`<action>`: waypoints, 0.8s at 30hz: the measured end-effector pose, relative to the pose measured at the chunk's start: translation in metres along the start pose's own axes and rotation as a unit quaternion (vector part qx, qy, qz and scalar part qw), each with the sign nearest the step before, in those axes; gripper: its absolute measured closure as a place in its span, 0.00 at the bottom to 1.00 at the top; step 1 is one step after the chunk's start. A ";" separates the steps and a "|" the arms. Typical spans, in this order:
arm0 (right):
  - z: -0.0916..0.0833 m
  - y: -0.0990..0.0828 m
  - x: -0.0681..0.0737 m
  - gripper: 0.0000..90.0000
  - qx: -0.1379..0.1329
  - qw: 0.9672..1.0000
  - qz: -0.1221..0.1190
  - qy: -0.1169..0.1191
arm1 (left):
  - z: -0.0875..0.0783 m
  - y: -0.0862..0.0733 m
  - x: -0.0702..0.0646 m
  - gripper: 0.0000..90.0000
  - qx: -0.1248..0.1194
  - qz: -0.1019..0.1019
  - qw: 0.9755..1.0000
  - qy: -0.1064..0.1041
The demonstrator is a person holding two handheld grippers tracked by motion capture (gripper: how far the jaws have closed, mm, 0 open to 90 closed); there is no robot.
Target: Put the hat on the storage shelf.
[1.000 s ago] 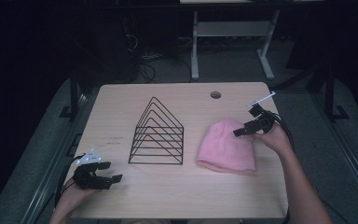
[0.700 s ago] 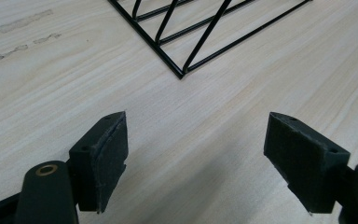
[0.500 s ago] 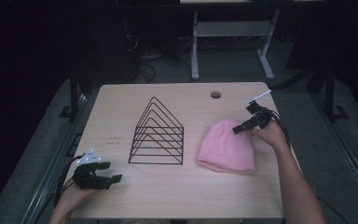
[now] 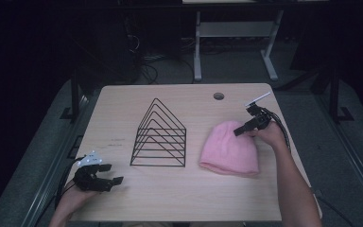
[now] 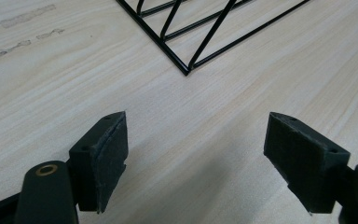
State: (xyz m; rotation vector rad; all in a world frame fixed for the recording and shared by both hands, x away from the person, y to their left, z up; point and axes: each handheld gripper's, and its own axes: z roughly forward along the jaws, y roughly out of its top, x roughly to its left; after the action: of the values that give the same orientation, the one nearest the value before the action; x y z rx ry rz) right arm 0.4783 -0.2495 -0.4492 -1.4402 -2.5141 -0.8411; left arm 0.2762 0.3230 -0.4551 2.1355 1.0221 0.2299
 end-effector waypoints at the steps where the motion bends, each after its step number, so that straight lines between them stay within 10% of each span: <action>1: 0.000 0.000 -0.001 0.52 0.000 1.000 0.002 0.003 | 0.000 0.000 0.000 0.24 -0.001 -0.001 1.000 0.000; 24: -0.003 -0.014 -0.008 0.83 -0.025 0.998 0.030 0.049 | 0.000 0.002 -0.001 0.24 0.005 0.005 1.000 0.000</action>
State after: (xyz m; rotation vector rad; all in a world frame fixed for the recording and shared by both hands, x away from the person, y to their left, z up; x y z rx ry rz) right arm 0.4704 -0.2626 -0.4555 -1.4431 -2.3826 -0.9467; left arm 0.2764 0.3212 -0.4541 2.1506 1.0142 0.2317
